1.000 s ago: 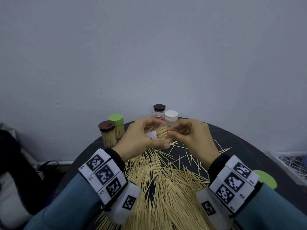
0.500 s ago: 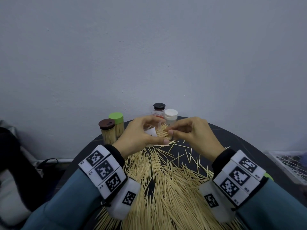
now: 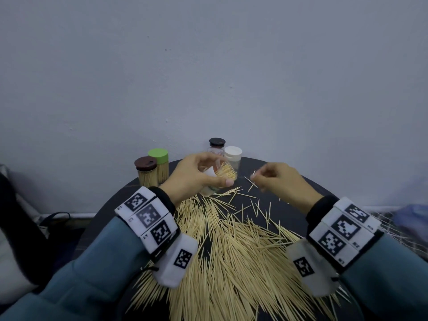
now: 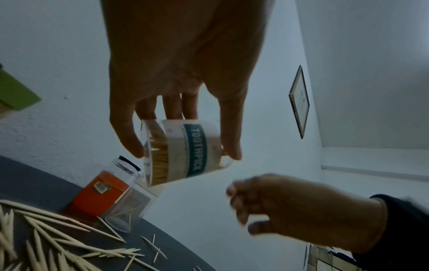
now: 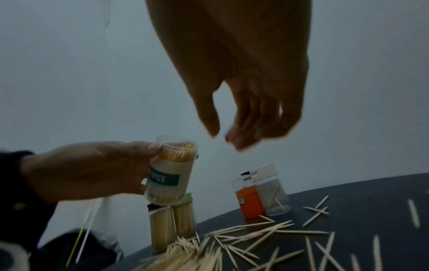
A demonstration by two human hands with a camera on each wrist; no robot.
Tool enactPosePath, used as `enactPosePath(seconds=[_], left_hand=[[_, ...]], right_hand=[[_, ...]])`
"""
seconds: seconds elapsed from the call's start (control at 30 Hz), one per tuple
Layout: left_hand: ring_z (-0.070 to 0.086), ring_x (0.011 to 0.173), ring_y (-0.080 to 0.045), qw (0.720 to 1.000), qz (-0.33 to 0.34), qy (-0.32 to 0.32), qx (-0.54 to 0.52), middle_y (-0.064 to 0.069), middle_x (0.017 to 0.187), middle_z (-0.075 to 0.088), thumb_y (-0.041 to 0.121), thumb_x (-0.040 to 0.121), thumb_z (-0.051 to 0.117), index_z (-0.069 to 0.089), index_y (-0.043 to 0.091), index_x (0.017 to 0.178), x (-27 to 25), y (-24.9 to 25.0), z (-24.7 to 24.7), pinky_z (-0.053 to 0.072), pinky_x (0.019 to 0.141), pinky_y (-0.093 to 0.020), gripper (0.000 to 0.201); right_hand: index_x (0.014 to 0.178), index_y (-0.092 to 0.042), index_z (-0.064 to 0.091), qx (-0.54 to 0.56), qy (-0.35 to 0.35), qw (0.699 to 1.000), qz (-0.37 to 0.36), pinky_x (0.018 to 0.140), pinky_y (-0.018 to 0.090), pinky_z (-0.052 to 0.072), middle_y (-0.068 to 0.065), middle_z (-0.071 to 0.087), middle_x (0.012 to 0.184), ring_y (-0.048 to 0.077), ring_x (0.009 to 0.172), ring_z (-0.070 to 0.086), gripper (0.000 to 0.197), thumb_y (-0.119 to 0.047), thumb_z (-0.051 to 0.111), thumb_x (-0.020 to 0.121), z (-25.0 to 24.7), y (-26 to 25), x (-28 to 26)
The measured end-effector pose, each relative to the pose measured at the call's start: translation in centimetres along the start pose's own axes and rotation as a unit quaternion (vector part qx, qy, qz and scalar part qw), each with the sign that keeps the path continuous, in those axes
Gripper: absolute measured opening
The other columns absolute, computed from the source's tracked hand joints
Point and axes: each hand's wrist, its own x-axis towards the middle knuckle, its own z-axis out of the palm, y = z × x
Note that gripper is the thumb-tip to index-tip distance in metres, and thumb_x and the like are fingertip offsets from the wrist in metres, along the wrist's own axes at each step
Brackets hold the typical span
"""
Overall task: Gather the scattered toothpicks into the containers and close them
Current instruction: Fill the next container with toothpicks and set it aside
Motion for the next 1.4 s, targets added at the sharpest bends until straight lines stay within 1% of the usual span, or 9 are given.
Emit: enactPosePath(seconds=[0.1, 0.2, 0.37, 0.53, 0.73, 0.87, 1.03, 1.27, 1.4], left_hand=[[0.059, 0.113, -0.012, 1.0, -0.006, -0.003, -0.014, 0.001, 0.114, 0.067, 0.017, 0.064, 0.084, 0.061, 0.016, 0.121, 0.0, 0.1, -0.1, 0.042, 0.095, -0.024, 0.062], [0.057, 0.11, -0.01, 1.0, -0.007, -0.01, -0.015, 0.001, 0.115, 0.066, 0.016, 0.067, 0.083, 0.06, 0.015, 0.123, 0.0, 0.2, 0.0, 0.04, 0.091, -0.021, 0.061], [0.056, 0.089, -0.007, 0.999, 0.004, -0.016, -0.03, 0.003, 0.1, 0.067, 0.012, 0.066, 0.083, 0.065, 0.017, 0.11, 0.0, 0.2, 0.2, 0.039, 0.063, -0.013, 0.048], [0.058, 0.108, -0.013, 0.999, 0.005, -0.011, -0.034, -0.001, 0.109, 0.067, 0.013, 0.065, 0.084, 0.066, 0.016, 0.112, -0.1, 0.3, 0.2, 0.04, 0.09, -0.021, 0.051], [0.056, 0.119, -0.017, 1.0, 0.004, -0.015, -0.024, -0.003, 0.118, 0.066, 0.017, 0.065, 0.085, 0.064, 0.017, 0.116, 0.0, 0.4, -0.1, 0.04, 0.103, -0.029, 0.055], [0.054, 0.121, -0.017, 1.0, 0.004, -0.014, -0.02, -0.003, 0.121, 0.065, 0.02, 0.065, 0.085, 0.063, 0.017, 0.12, 0.0, 0.3, -0.1, 0.039, 0.107, -0.033, 0.059], [0.054, 0.122, -0.017, 1.0, 0.004, -0.015, -0.019, -0.004, 0.122, 0.064, 0.02, 0.065, 0.085, 0.062, 0.017, 0.121, -0.1, 0.3, -0.2, 0.038, 0.108, -0.034, 0.06], [0.055, 0.118, -0.015, 1.0, 0.004, -0.01, -0.017, -0.002, 0.12, 0.065, 0.018, 0.066, 0.084, 0.063, 0.017, 0.119, 0.0, 0.2, -0.1, 0.039, 0.096, -0.024, 0.057], [0.055, 0.116, -0.015, 1.0, 0.003, -0.008, -0.019, 0.0, 0.118, 0.065, 0.018, 0.066, 0.084, 0.064, 0.019, 0.117, 0.0, 0.2, -0.2, 0.039, 0.094, -0.023, 0.055]], right_hand=[[0.113, -0.011, 0.057, -0.237, -0.195, 0.948, 0.081, 0.08, 0.024, 0.043, -0.001, 0.058, 0.104, 0.014, 0.097, 0.054, 0.049, -0.049, 0.062, 0.082, 1.0, -0.3, -1.1], [0.126, -0.008, 0.048, -0.335, -0.267, 0.897, 0.107, 0.089, 0.03, 0.044, 0.005, 0.055, 0.124, 0.019, 0.109, 0.052, 0.072, -0.057, 0.064, 0.077, 2.6, -0.7, -2.5], [0.127, -0.008, 0.045, -0.35, -0.268, 0.89, 0.12, 0.089, 0.032, 0.044, 0.005, 0.052, 0.123, 0.019, 0.106, 0.051, 0.073, -0.053, 0.069, 0.075, 4.3, -0.8, -3.1], [0.114, -0.01, 0.054, -0.356, -0.252, 0.894, 0.104, 0.092, 0.035, 0.045, 0.005, 0.056, 0.112, 0.021, 0.104, 0.052, 0.055, -0.048, 0.069, 0.077, 5.0, -1.0, -2.6], [0.111, -0.006, 0.054, -0.357, -0.251, 0.896, 0.082, 0.079, 0.032, 0.045, 0.008, 0.053, 0.105, 0.018, 0.089, 0.046, 0.037, -0.033, 0.062, 0.087, 5.8, -1.4, -2.0], [0.073, -0.008, 0.046, -0.377, -0.26, 0.885, 0.086, 0.074, 0.031, 0.042, 0.005, 0.047, 0.089, 0.022, 0.085, 0.047, 0.028, -0.029, 0.054, 0.09, 6.4, -1.7, -1.7], [0.12, -0.004, 0.051, -0.379, -0.266, 0.882, 0.085, 0.09, 0.034, 0.045, 0.01, 0.053, 0.123, 0.025, 0.111, 0.054, 0.039, -0.033, 0.046, 0.094, 7.0, -1.9, -1.7], [0.127, 0.0, 0.046, -0.351, -0.251, 0.898, 0.092, 0.094, 0.033, 0.042, 0.014, 0.049, 0.131, 0.026, 0.114, 0.052, 0.036, -0.02, 0.036, 0.099, 6.9, -2.0, -1.1], [0.115, 0.004, 0.054, -0.275, -0.274, 0.914, 0.113, 0.084, 0.03, 0.042, 0.017, 0.057, 0.119, 0.025, 0.099, 0.055, 0.029, -0.012, 0.036, 0.099, 6.1, -1.4, -0.6]])
